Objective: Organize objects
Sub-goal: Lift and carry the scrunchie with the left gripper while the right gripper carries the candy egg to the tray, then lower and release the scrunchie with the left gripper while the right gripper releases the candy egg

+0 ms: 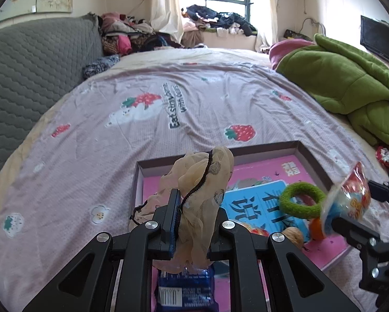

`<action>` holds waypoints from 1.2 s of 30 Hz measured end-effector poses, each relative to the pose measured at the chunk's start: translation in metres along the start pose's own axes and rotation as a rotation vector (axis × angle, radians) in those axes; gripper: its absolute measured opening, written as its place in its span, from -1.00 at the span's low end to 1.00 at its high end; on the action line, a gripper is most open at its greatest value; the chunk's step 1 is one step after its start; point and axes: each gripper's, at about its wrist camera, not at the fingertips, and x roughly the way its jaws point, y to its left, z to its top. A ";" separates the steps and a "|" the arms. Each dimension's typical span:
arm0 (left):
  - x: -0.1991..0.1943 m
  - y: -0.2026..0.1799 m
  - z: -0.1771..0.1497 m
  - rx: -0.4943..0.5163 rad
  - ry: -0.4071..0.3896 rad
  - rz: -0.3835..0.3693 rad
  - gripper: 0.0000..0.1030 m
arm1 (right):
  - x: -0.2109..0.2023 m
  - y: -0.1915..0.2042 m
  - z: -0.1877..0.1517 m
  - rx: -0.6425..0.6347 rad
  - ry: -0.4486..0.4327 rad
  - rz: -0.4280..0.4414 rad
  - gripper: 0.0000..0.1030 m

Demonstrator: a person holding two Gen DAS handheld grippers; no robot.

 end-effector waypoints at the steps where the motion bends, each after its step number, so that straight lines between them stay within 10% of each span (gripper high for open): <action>1: 0.004 0.000 0.000 -0.002 0.005 -0.005 -0.70 | 0.003 0.000 -0.002 0.001 0.008 0.006 0.24; 22: 0.062 -0.017 0.002 0.032 0.084 -0.031 -0.59 | 0.031 0.019 -0.020 -0.064 0.096 0.020 0.24; 36: 0.068 -0.013 0.001 0.020 0.108 -0.002 0.20 | 0.037 0.025 -0.020 -0.101 0.128 -0.005 0.24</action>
